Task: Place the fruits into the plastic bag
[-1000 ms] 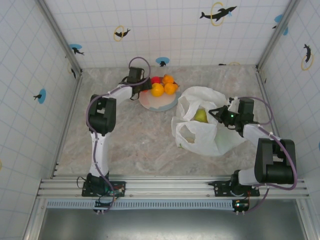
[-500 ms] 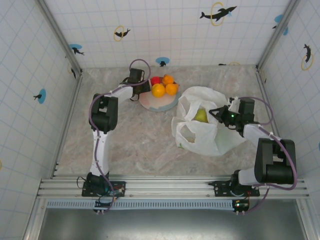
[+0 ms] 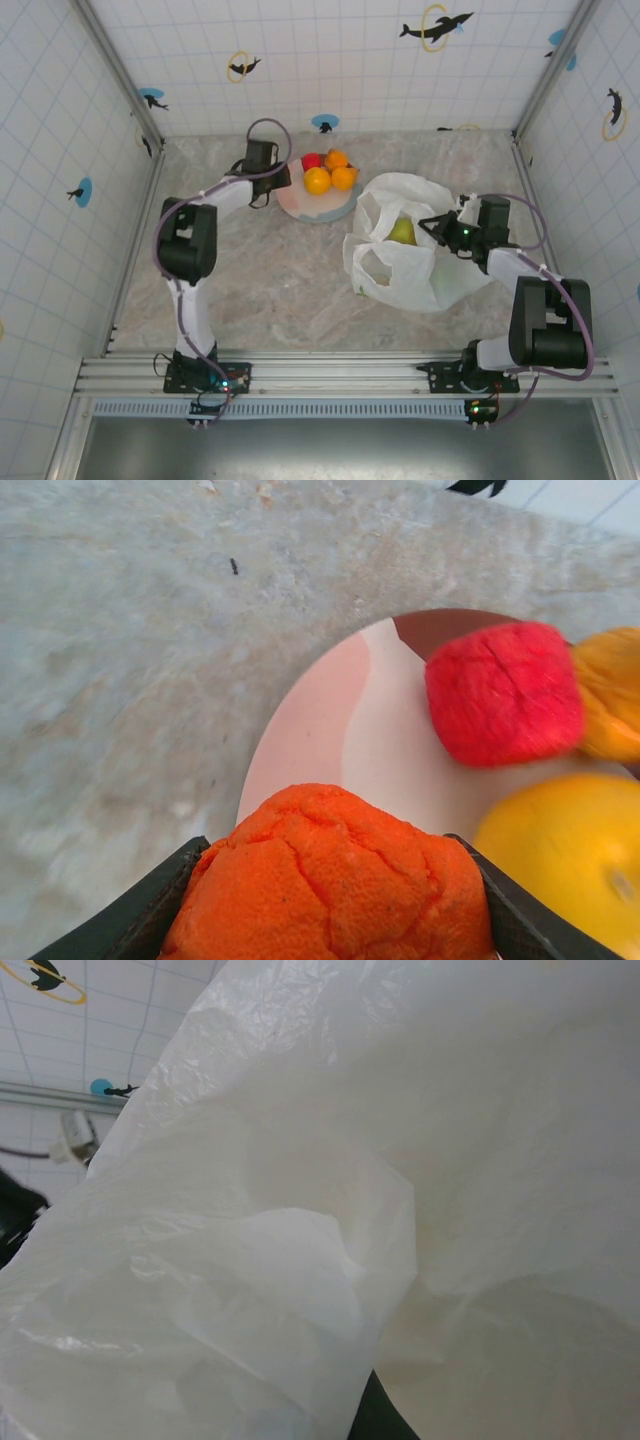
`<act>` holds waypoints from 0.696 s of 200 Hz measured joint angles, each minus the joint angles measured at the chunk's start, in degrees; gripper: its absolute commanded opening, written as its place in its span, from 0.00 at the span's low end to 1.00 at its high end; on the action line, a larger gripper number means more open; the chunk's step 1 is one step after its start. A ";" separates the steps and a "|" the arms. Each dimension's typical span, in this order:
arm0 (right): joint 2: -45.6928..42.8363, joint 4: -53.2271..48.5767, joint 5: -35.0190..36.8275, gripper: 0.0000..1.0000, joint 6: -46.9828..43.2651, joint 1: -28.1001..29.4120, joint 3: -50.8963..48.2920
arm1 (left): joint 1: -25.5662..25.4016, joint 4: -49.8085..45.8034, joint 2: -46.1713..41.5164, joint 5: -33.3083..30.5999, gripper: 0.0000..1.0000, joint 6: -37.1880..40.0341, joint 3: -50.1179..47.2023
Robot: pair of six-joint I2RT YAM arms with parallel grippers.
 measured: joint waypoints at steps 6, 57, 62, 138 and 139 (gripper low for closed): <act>0.00 0.00 0.00 0.00 0.00 0.00 0.00 | 0.00 1.07 -3.10 0.63 0.54 -0.24 -3.34; -0.04 0.04 -0.04 0.00 0.20 0.00 0.00 | -5.66 10.05 -24.17 6.32 0.53 -3.82 -29.29; -0.04 0.02 -0.04 0.00 0.22 0.00 0.00 | -7.43 10.40 -25.18 6.62 0.53 -4.04 -30.82; -1.18 0.04 0.17 0.00 0.66 0.02 0.00 | -28.44 14.43 -28.96 10.43 0.53 -5.49 -37.66; -1.18 0.04 0.17 0.00 0.66 0.02 0.00 | -28.52 14.49 -28.85 10.45 0.53 -5.49 -37.62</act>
